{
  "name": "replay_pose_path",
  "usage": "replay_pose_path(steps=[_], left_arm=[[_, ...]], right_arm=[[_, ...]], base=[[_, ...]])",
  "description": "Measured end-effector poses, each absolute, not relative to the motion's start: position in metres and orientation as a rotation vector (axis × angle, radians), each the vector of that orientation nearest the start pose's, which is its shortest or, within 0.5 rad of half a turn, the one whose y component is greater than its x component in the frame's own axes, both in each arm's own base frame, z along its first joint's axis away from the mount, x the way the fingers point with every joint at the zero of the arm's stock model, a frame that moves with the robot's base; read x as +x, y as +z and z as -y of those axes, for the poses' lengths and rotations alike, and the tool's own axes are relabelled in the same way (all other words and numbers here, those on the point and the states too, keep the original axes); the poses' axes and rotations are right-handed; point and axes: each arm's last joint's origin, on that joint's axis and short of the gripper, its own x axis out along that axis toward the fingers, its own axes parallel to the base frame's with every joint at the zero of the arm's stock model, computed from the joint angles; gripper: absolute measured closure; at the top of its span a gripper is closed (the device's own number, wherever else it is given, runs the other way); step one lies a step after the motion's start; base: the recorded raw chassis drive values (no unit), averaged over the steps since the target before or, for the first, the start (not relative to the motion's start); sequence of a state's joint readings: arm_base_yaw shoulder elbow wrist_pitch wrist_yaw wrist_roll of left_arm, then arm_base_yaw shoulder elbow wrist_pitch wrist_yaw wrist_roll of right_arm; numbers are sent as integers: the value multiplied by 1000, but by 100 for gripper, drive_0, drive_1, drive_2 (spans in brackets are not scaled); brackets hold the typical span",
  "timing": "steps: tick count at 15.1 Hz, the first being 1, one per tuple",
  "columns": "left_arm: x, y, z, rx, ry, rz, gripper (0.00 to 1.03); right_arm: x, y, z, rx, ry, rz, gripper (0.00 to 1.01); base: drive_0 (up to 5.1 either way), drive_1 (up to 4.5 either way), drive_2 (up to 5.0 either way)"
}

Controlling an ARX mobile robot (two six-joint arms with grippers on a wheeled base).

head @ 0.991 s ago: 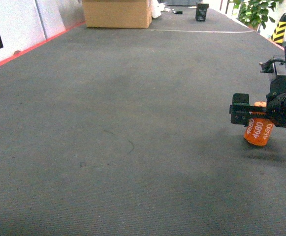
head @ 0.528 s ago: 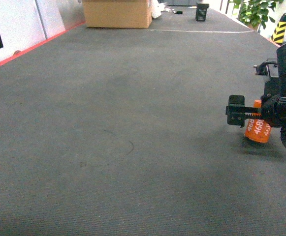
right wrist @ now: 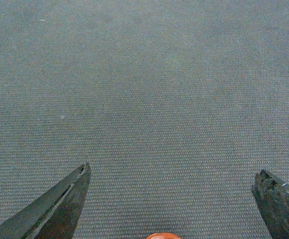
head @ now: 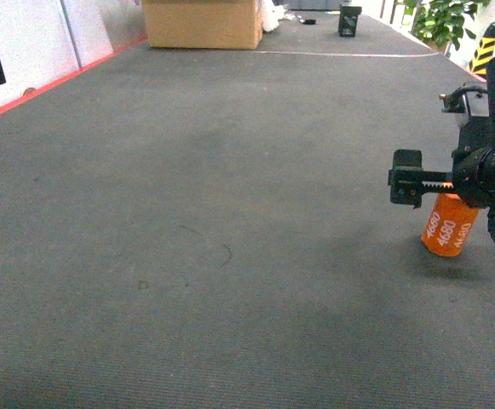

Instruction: Sort blue parts and orange caps into right shelf containers

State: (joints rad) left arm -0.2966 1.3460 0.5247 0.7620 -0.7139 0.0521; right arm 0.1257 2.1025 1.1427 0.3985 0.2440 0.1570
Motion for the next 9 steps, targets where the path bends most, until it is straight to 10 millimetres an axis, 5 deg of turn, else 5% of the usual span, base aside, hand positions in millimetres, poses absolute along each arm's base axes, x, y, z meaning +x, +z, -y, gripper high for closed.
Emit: replay_pose_path(steps=[9], left_arm=[[256,217,58,80,416,-63,62]], right_arm=[[408,124,-46,52,-149,-552,3]], base=[[0,0,0]])
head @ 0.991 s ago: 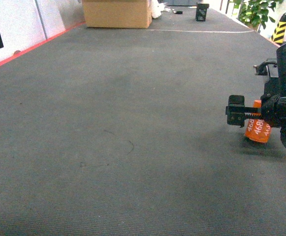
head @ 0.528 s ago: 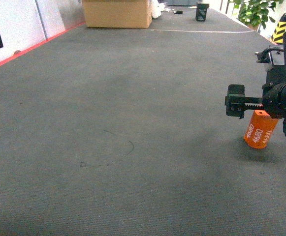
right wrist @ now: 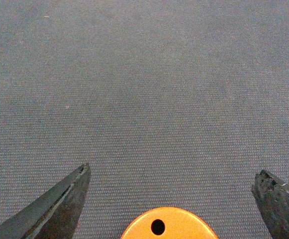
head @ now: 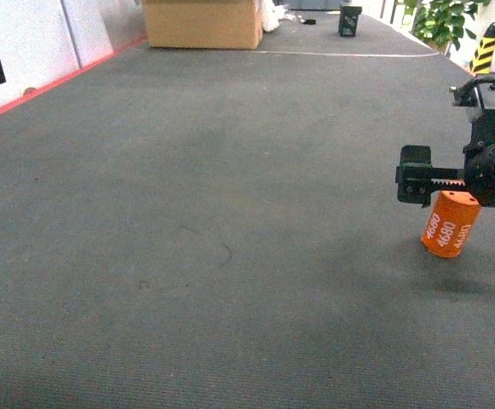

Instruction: Sort blue parts and orange caps into right shelf containers

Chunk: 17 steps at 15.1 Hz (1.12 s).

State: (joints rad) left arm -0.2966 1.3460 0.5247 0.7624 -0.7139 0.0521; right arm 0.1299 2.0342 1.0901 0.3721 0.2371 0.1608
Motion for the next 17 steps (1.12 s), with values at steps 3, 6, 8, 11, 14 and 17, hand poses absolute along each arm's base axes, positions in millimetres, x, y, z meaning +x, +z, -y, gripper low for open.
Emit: replay_pose_path(steps=[3,6,8,11,14,17], left_arm=[[256,217,58,80,416,-63,62],[256,217,58,80,415,-63,62],[256,217,58,80,415,-62,62],[256,217,58,80,416,-63,62],[256,217,58,80,416,-63,62],[256,217,58,80,415,-63,62]], right_arm=[[408,124,-46,53,-150,-561,3],[408,124,-46,53,-152,-561,3],[408,119,-47,51,-154,-572,3],[408,106,-47,48,-163,-604,3],[410,102,-50,45,-159,-608,3],[415,104,-50,46,-161,-600,3]], base=[[0,0,0],[0,0,0],[0,0,0],[0,0,0],[0,0,0],[0,0,0]])
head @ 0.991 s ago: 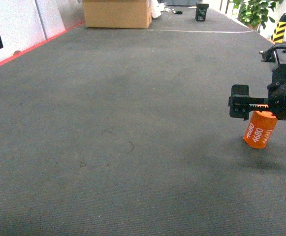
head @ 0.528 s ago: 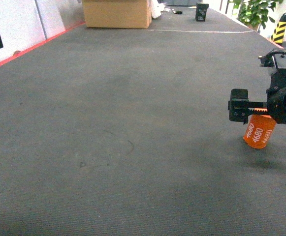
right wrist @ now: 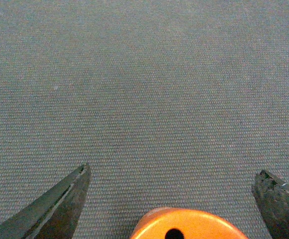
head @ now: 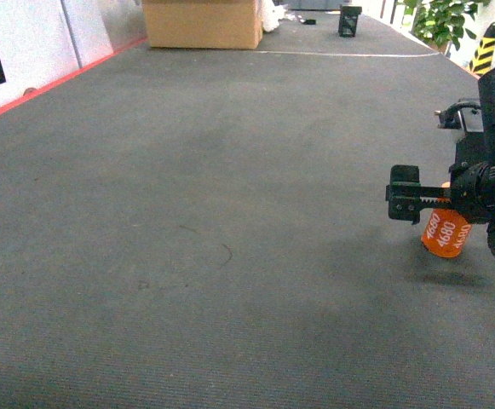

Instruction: Sort blue parts and orange caps into right shelf containers

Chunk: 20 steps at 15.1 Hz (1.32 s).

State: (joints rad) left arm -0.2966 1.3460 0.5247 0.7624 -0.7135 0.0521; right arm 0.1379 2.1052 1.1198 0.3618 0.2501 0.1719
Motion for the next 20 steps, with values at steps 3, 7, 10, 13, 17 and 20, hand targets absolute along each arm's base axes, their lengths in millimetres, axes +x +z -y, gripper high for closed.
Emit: replay_pose_path(steps=[3,7,10,13,17,20], left_arm=[[256,217,58,80,416,-63,62],[256,217,58,80,416,-63,62],[256,217,58,80,416,-63,62],[256,217,58,80,416,-63,62],[256,217,58,80,415,-63,62],[256,217,58,80,416,-63,62]], right_arm=[[416,103,-50,44,-165,-606,3],[417,103,-50,43,-166,-608,3],[418,102,-50,43,-166,-609,3],[418,100,-50,41,-167,-616,3],[419,101,-50,33,-179,-601,3],[419,99,-50,26,-192,-603,36]], base=[[0,0,0],[0,0,0],[0,0,0],[0,0,0],[0,0,0],[0,0,0]])
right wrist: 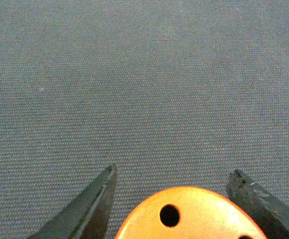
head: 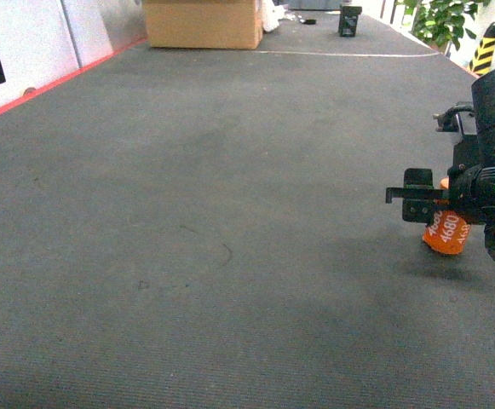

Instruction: Sort blue parts and orange caps into right shelf containers

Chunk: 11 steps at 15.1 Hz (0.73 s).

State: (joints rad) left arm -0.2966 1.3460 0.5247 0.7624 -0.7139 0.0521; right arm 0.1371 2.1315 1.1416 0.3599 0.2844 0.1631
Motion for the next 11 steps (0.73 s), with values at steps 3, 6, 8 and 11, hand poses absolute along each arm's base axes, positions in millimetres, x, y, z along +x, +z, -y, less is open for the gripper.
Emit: replay_pose_path(steps=[3,6,8,11], left_arm=[[256,217,58,80,416,-63,62],[256,217,58,80,415,-63,62],[256,217,58,80,416,-63,62],[256,217,58,80,416,-63,62]], right_arm=[[420,96,-50,25,-191,-605,59],[420,97,-49,26,-192,-602,59],[420,97,-49,27,-191,-599,59],[420,97,-49,28,-191,-597,59]], base=[[0,0,0],[0,0,0],[0,0,0],[0,0,0]])
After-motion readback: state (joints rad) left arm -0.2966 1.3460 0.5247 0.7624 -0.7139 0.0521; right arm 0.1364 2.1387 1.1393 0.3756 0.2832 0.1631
